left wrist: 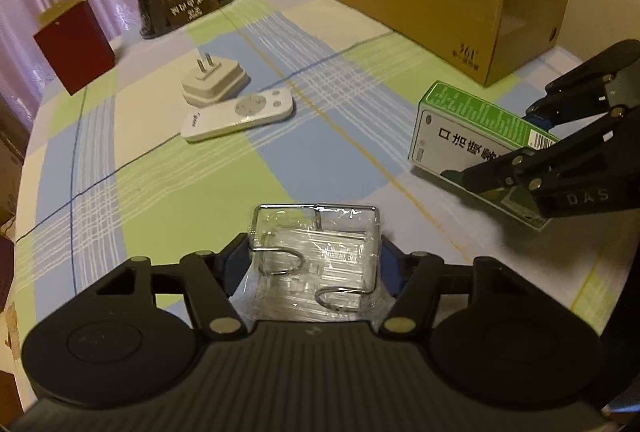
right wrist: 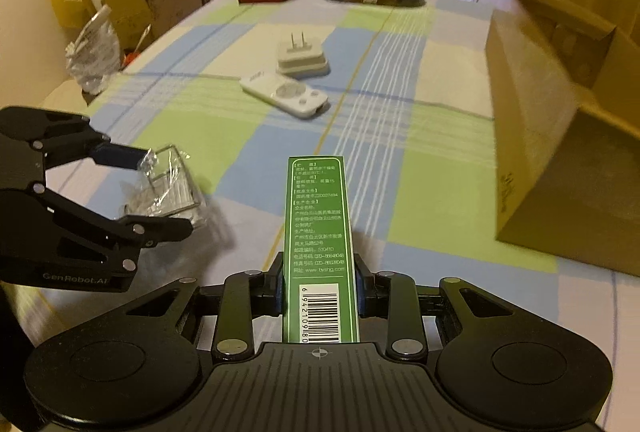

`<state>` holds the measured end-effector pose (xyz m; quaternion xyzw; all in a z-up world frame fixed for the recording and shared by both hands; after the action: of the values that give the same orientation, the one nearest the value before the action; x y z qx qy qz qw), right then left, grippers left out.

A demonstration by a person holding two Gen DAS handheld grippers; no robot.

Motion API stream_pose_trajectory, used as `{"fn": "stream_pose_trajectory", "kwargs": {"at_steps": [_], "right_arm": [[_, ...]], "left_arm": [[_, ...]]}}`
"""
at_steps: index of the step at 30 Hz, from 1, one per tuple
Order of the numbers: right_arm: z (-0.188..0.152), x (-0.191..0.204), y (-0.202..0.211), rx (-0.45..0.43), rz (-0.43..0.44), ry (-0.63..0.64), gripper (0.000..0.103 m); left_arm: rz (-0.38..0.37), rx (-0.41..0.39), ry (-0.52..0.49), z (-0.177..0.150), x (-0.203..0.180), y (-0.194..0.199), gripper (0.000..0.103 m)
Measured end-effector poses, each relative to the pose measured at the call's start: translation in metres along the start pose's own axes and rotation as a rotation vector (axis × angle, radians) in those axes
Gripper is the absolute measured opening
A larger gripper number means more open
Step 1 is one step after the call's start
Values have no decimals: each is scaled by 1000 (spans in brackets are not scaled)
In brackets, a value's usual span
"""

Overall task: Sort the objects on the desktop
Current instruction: 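Carry the holder with the left tool while the right carries the green box toward the cardboard box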

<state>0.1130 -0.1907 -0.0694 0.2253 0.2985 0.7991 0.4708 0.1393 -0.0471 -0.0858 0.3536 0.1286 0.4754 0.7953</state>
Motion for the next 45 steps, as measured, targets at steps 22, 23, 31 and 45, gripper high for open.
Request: {"fn": "stream_pose_trajectory", "kwargs": {"at_steps": [22, 23, 31, 45], "right_arm": [[6, -9, 85, -115, -102, -145, 30], [9, -11, 90, -124, -106, -151, 30], [46, -55, 127, -224, -192, -143, 30], [117, -181, 142, -302, -318, -121, 30]], "left_arm": [[-9, -64, 0, 27, -47, 67, 61], [-13, -69, 0, 31, -48, 68, 61], [-46, -156, -53, 90, -64, 69, 61], [-146, -331, -192, 246, -120, 10, 61]]}}
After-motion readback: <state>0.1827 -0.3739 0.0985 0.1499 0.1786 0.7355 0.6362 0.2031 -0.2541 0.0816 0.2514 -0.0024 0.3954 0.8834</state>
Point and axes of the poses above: each gripper's, at about its wrist camera, not at the fingertips, and y roughly against the way its jaws point, x to its left, z to its top, the point moved 4 cm from there along -y, roughly the way its jaws point, and after that the axes turned 10 degrees about -x, right-handed, at the moved point
